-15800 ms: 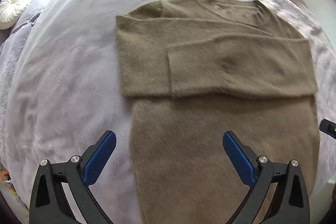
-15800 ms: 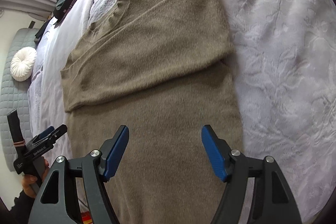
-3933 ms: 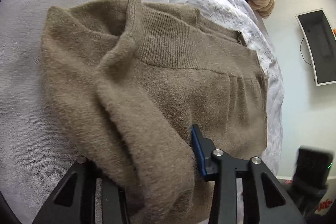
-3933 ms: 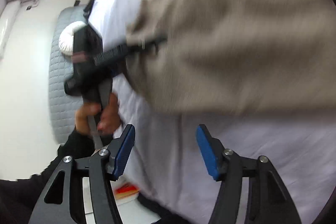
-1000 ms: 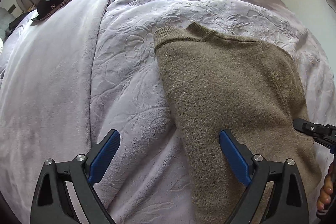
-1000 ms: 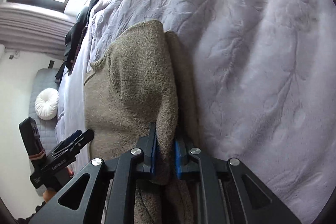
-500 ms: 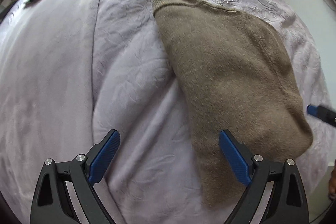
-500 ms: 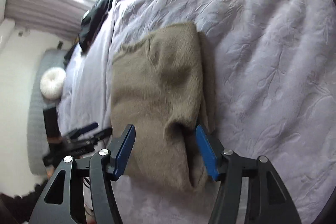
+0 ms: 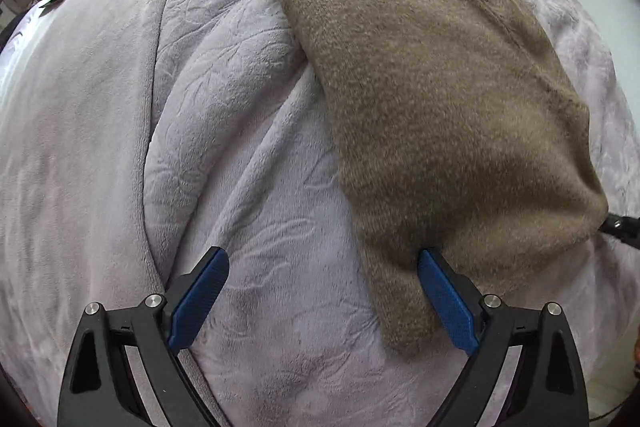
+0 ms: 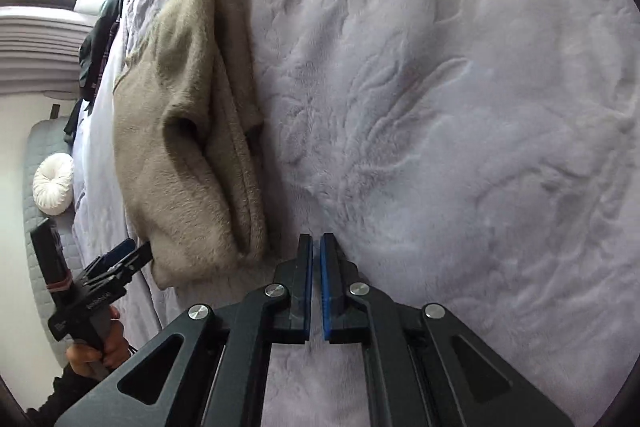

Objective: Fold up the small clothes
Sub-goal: 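Smooth the folded sweater bundle with the right gripper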

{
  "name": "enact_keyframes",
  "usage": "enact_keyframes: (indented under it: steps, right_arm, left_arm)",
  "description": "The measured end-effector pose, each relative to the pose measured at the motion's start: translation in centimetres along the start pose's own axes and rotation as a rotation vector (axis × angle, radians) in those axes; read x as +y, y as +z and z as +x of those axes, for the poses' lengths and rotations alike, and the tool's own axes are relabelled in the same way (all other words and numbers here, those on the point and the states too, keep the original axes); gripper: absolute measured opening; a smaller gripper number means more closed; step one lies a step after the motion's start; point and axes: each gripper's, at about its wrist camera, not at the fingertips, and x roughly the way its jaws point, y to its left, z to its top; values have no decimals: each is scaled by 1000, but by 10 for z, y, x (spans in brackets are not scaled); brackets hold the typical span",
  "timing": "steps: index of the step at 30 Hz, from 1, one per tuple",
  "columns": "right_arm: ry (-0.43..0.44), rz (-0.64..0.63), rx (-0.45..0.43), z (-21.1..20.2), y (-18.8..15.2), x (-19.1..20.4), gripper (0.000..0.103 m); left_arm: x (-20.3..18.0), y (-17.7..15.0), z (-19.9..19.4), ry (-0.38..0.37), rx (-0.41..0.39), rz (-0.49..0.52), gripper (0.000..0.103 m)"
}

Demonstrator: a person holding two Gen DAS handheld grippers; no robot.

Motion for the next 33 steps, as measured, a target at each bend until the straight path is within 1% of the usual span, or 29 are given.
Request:
enact_keyframes:
  steps: [1, 2, 4, 5, 7, 8, 10, 11, 12, 14, 15, 16, 18, 19, 22, 23, 29, 32, 33]
  right_arm:
    - [-4, 2, -15, -6, -1, 1, 8]
    - [-2, -3, -35, -14, -1, 4, 8]
    - [9, -46, -77, -29, -2, 18, 9]
    - [14, -80, -91, -34, -3, 28, 12]
    - [15, -153, -104, -40, -3, 50, 39]
    - [20, -191, -106, -39, -1, 61, 41]
    - [23, -262, -96, -35, 1, 79, 41]
    - [16, -278, -81, -29, 2, 85, 41]
    - [9, -281, -57, -21, 4, 90, 38]
    - [-22, -258, -12, 1, 9, 88, 38]
    - [-49, -241, 4, 8, 9, 85, 35]
    - [-75, -220, 18, 16, 11, 79, 29]
    - [-76, -180, 23, 19, 10, 67, 24]
    - [-68, -160, 17, 18, 9, 60, 23]
    - [-61, -135, 13, 9, 5, 52, 24]
    - [-60, -135, 14, 8, 5, 52, 26]
    - [-66, -128, 5, -8, 0, 53, 27]
    - [-69, -122, 3, -11, -6, 58, 34]
    - [-72, -120, 2, -13, -8, 58, 39]
  left_arm:
    - [-1, -2, 0, 3, 5, -2, 96]
    - [-1, -4, 0, 2, 10, -7, 96]
    - [-1, -8, -1, 0, 17, -23, 96]
    - [0, -11, -2, 0, 19, -29, 96]
    - [-1, -13, -3, 5, 21, -35, 96]
    - [-2, -13, -4, 9, 23, -37, 96]
    - [-1, -19, -6, 15, 26, -44, 96]
    - [-1, -21, -9, 17, 29, -48, 96]
    - [-1, -21, -9, 17, 32, -55, 96]
    - [0, -17, -8, 14, 37, -69, 96]
    - [2, -16, -8, 9, 42, -79, 96]
    - [2, -16, -7, 7, 46, -85, 96]
    - [2, -17, -8, 2, 51, -91, 96]
    - [5, -19, -11, 3, 51, -88, 96]
    - [6, -21, -15, 11, 53, -75, 96]
    - [6, -21, -17, 12, 53, -75, 96]
    - [6, -20, -34, 5, 50, -80, 96]
    - [7, -21, -42, 3, 45, -81, 96]
    - [9, -22, -46, 2, 43, -81, 96]
